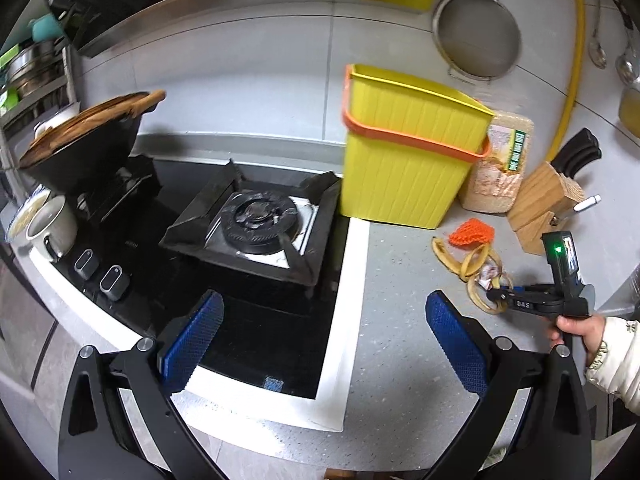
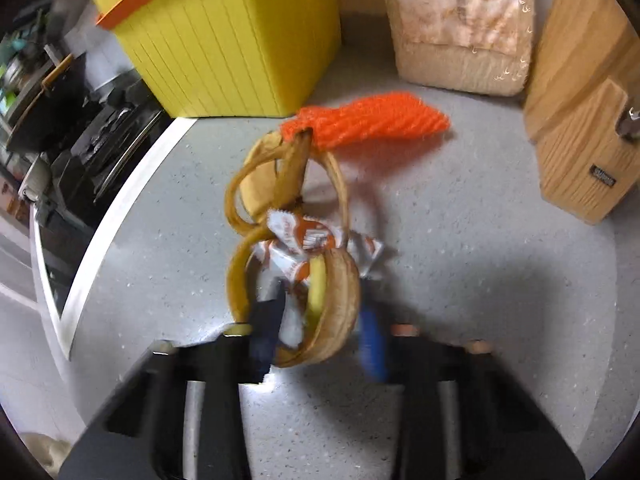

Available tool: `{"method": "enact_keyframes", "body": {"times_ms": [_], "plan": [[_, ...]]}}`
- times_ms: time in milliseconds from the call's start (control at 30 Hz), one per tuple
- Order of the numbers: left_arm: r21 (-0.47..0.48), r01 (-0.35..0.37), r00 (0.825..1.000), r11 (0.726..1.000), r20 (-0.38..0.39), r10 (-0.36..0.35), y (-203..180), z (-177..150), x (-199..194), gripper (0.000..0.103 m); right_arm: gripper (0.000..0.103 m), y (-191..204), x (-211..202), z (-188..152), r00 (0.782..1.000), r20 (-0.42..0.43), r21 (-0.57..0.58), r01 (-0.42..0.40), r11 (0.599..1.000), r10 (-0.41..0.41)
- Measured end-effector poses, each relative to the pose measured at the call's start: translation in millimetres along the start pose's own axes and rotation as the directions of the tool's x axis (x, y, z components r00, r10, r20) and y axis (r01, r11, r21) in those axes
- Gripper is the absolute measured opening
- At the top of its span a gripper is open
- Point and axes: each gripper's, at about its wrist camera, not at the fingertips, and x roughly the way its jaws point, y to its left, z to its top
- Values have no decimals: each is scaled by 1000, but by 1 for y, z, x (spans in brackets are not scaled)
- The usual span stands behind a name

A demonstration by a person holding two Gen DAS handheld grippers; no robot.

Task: Collect trash
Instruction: 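Grasp the banana peel with the right gripper and lift it, then grasp the white paper wrapper with the left gripper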

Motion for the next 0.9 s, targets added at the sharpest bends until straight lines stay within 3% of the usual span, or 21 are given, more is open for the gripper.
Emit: {"method": "enact_keyframes", "body": {"times_ms": [67,267,533,700,900], "plan": [[-7,-9,1000,1000,4,9,2,1,0,99,11,13,-11,-5,999,22,-79,34,996,-32],[-7,15,1000,1000,3,-15,-5,4,8,99,11,27,-86,-28,991,125,-145,-34,989,52],[98,101,995,990,-26,-99,-49,8,37,99,11,18,-172,-50,969,244,-99,-11,995,35],[191,210,976,959,-93,-196,-97,5,83,99,11,12,-202,-61,956,294,-63,19,998,0],[340,240,965,909,-186,-185,-150,1,157,99,11,-1,-225,-90,949,309,23,49,999,-54]]}}
